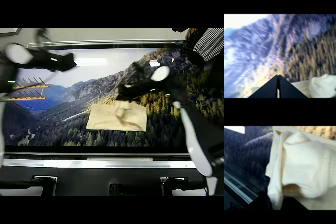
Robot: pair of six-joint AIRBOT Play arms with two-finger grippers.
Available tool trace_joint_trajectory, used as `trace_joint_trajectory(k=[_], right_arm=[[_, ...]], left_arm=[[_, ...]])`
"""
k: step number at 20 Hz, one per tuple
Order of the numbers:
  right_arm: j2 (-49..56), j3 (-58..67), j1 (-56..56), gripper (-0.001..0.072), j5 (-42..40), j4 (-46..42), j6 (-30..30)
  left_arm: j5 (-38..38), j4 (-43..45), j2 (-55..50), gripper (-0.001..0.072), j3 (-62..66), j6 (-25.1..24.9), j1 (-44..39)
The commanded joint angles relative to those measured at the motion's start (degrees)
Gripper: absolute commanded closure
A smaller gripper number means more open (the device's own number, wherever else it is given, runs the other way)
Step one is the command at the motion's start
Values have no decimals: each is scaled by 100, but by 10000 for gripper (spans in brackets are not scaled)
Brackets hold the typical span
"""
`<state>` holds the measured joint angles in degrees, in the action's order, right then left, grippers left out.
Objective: Fold the clothes and pants, and hang the long-sleeved shirts on hangers.
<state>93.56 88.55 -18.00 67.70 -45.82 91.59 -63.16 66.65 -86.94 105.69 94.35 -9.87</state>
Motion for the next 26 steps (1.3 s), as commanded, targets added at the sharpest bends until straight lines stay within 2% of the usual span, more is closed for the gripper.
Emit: trace_joint_trajectory(k=[1, 2, 3, 4, 5, 9, 11, 14, 15, 16, 17, 18, 19, 21, 22, 26], right_arm=[[901, 7, -761, 670, -1062, 1038, 188], [1128, 4, -931, 635, -1231, 1316, 227], [1344, 7, -1084, 435, -1357, 1727, 225], [1482, 7, -1169, 73, -1414, 2050, 181], [1532, 4, -1202, 3, -1403, 2186, 94], [1064, 7, -455, 4, -616, 1449, -37], [595, 7, 304, 8, -59, 457, -28], [129, -15, 1550, 37, 949, -1572, 339], [120, -105, 1941, 39, 1357, -2085, 393], [120, -391, 2253, 47, 1556, -2236, 402], [120, -791, 2472, 77, 1543, -2033, 389], [122, -1300, 2597, 81, 1307, -1497, 133], [122, -1759, 2601, 104, 1021, -776, -470], [168, -2441, 2520, 99, 599, 702, -1694], [240, -2592, 2505, 99, 442, 1082, -1888], [649, -2618, 2452, 115, 428, 1703, -1980]], left_arm=[[-673, 330, 984, 690, -2, -251, 527], [-807, 332, 1141, 690, -2, -350, 522], [-909, 330, 1252, 690, -2, -356, 494], [-992, 330, 1329, 690, -2, -369, 466], [-1045, 332, 1373, 690, -2, -437, 437], [-1134, 352, 1384, 690, -2, -446, 448], [-1134, 350, 1384, 690, -2, -573, 452], [-1139, 350, 1384, 689, -2, -590, 452], [-1139, 350, 1384, 689, -2, -590, 452], [-1141, 348, 1384, 689, -2, -588, 452], [-1141, 348, 1381, 689, -4, -588, 448], [-1141, 348, 1379, 689, -4, -588, 448], [-1141, 348, 1375, 689, -4, -588, 448], [-1141, 348, 1370, 689, -4, -581, 448], [-1141, 348, 1370, 689, -4, -553, 448], [-1141, 348, 1355, 689, -4, -522, 446]])
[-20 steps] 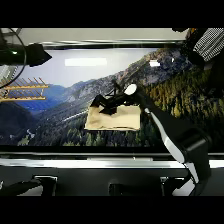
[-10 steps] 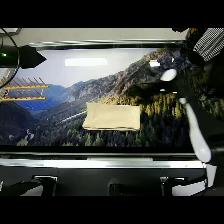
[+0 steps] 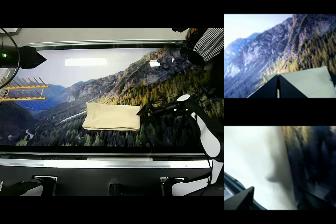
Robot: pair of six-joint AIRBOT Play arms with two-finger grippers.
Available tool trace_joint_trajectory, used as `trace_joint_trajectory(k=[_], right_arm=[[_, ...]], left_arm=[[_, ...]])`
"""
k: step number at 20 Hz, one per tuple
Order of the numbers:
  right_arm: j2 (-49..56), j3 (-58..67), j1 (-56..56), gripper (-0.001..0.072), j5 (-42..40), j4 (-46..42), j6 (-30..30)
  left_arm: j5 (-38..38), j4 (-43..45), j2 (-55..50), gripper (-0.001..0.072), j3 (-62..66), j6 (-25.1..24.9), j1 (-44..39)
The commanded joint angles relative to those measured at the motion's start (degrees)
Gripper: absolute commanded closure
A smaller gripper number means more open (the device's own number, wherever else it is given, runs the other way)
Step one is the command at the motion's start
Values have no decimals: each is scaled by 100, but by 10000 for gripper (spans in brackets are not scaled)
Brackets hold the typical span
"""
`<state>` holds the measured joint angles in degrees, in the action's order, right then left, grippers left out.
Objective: Fold the clothes and pants, and hang the long-sleeved shirts on hangers.
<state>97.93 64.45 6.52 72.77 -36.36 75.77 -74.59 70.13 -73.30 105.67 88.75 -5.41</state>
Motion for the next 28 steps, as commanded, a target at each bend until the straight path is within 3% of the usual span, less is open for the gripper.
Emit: trace_joint_trajectory(k=[1, 3, 5, 6, 7, 8, 12, 16, 21, 28], right_arm=[[273, -208, -52, 132, -81, 634, -295], [365, -208, -203, 140, -212, 380, -203], [391, -208, -319, 244, -444, 503, -205], [391, -199, -356, 340, -531, 658, -212], [391, -153, -356, 577, -455, 835, -358], [389, -26, -352, 674, -247, 1021, -542], [391, 1403, -35, 673, 461, 1058, -706], [400, 2592, 1121, 673, -79, 756, -42], [402, 2745, 3156, 674, -400, 675, 361], [372, 2743, 5410, 674, 11, 358, 402]], left_arm=[[2, -2, -9, 689, -2, 37, -2], [2, -4, -9, 689, -2, 146, -4], [2, -9, -9, 689, -2, 149, -4], [2, -9, -9, 689, -2, 149, -4], [2, -9, -9, 689, -2, 149, -4], [2, -9, -9, 689, -2, 149, -4], [2, -9, -26, 689, -2, 166, -4], [2, -9, -33, 689, -2, 341, -4], [4, -15, -175, 689, -17, 339, -85], [4, -24, -511, 689, -17, 339, -380]])
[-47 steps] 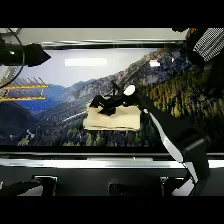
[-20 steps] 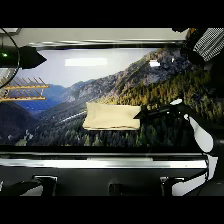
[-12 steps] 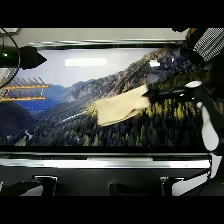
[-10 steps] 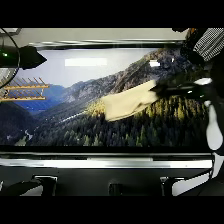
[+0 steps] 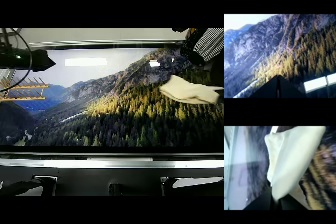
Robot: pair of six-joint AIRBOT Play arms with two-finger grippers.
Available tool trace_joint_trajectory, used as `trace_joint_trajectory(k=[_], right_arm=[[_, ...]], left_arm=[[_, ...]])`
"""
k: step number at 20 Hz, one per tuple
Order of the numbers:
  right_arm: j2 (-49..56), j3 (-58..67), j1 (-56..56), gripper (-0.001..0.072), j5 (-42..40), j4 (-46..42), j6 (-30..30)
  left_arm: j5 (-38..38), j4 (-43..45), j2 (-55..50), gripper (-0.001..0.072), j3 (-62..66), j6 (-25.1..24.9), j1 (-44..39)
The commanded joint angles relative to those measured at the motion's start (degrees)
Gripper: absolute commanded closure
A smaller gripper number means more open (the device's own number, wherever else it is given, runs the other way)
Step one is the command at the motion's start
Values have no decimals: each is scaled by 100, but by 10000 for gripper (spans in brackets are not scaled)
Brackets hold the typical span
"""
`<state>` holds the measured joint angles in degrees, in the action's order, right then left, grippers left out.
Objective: Fold the clothes and pants, and hang the long-sleeved shirts on hangers.
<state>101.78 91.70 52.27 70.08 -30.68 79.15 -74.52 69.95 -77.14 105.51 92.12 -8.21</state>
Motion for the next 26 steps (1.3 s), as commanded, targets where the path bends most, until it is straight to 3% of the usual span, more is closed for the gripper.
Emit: trace_joint_trajectory(k=[1, 4, 8, 13, 18, 26], right_arm=[[-22, 17, 1060, 674, 501, -553, 236], [-258, 11, 1576, 674, 542, -2218, 1248], [-780, -667, 1950, 673, 450, -3711, 1773], [-1681, -2249, 1978, 673, 308, -4006, 1803], [-2063, -2621, 1980, 673, 221, -5296, 1985], [-2068, -3230, 1978, 673, -109, -5058, 1919]], left_arm=[[-4, -4, -162, 689, -2, 0, -160], [-9, -7, -177, 689, 0, -2, -267], [-9, -9, -170, 689, 0, -2, -302], [-4, -9, -170, 689, 0, -4, -302], [-9, -9, -157, 689, 0, -20, -302], [-4, -9, -142, 689, 2, -20, -302]])
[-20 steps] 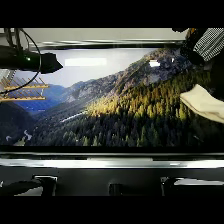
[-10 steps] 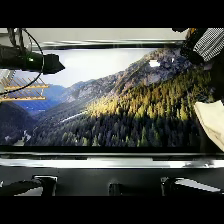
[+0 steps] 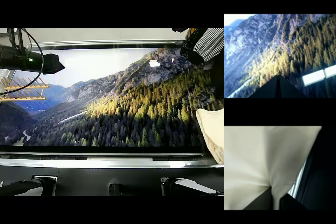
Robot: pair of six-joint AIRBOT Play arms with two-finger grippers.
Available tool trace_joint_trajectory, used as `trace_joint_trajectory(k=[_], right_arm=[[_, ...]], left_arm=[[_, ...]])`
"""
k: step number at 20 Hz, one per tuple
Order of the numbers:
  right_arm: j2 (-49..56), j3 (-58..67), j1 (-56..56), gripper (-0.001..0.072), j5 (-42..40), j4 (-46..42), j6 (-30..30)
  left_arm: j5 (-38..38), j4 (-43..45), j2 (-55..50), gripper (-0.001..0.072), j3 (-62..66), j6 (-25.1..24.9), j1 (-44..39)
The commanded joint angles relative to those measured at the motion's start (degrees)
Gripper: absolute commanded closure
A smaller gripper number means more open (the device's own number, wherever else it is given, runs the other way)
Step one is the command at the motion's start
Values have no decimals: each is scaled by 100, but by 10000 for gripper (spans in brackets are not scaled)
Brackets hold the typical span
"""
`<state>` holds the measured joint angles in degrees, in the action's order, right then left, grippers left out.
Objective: Fold the clothes and pants, and hang the long-sleeved shirts on hangers.
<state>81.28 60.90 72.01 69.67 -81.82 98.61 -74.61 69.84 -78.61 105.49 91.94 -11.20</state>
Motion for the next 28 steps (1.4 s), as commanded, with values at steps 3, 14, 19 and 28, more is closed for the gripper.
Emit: trace_joint_trajectory(k=[3, 14, 19, 28], right_arm=[[-33, -144, 4, 644, 39, 321, -85], [-74, 3333, -68, -2, 2577, -4, -328], [-74, 4798, -2396, -1, 1012, 584, -1099], [485, 2594, -6629, -4, 1316, 164, -433]], left_arm=[[4, 2, 4, 689, 4, -2, -2], [13, 2, 4, 689, 4, -72, 2], [929, 1641, -162, 692, 7, -310, -328], [-1010, 2500, -981, 1, -1156, 186, -240]])
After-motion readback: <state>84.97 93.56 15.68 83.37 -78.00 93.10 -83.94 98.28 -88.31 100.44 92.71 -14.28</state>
